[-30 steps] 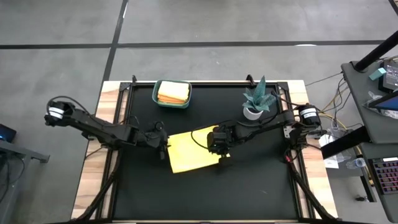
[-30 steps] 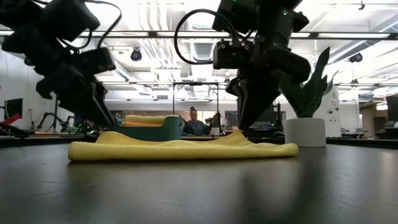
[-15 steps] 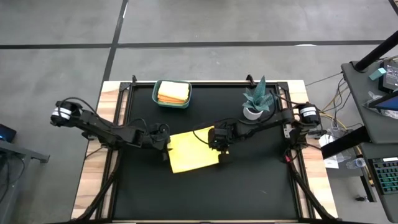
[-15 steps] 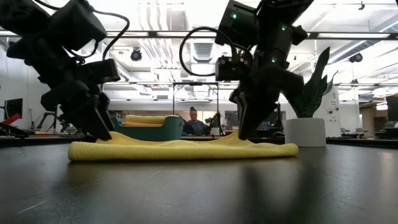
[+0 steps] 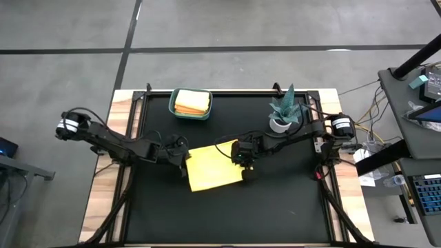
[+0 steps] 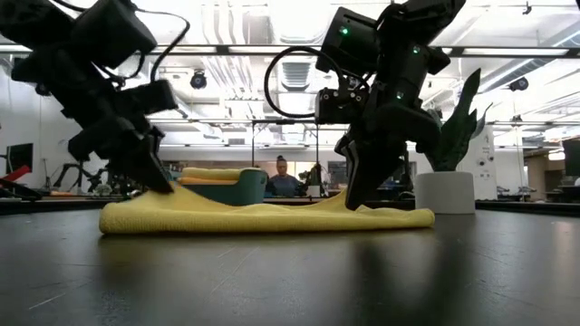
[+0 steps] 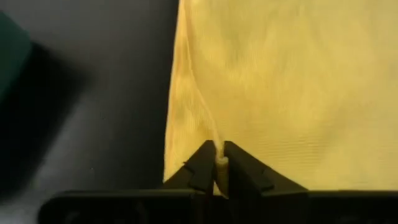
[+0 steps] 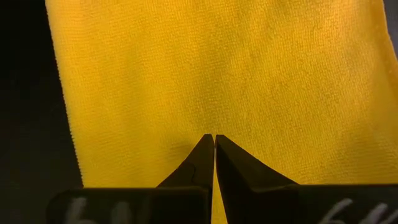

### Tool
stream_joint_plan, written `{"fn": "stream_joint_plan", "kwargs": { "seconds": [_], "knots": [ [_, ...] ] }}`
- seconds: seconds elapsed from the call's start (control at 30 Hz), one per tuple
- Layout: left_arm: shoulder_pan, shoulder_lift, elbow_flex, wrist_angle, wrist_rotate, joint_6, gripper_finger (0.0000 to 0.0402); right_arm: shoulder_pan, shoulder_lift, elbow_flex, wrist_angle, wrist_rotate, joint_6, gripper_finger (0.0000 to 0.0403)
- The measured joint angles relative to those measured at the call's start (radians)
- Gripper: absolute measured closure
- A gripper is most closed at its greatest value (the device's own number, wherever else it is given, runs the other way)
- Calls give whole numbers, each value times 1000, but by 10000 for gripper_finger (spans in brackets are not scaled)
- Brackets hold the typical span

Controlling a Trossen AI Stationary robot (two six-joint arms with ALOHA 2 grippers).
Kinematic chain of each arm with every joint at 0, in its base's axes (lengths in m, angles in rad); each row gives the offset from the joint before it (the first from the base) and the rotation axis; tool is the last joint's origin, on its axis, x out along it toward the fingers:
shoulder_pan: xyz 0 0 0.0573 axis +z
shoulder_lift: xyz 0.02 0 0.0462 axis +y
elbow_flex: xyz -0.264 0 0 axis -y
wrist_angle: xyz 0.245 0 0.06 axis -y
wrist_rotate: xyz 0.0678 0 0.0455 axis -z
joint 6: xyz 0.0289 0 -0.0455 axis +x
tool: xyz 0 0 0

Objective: Fold microfiber towels
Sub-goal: Fold the yellow microfiber cloth

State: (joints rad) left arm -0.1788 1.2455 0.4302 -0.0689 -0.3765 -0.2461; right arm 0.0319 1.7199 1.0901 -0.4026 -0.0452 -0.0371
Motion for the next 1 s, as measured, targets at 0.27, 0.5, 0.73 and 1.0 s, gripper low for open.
{"fn": "stream_joint_plan", "kwargs": {
  "seconds": [0.27,0.5,0.73,1.0],
  "knots": [
    [0,-60,5,-6,-91,18,390,0,0,0,0,0,-4,394],
    [9,-31,-23,-18,-328,-60,390,-2,0,0,12,19,-27,394],
    [30,79,-31,3,-357,-120,389,-8,0,0,26,20,-39,394],
    [39,155,-28,43,-363,-112,340,-10,0,0,36,20,-38,394]
  ]
}}
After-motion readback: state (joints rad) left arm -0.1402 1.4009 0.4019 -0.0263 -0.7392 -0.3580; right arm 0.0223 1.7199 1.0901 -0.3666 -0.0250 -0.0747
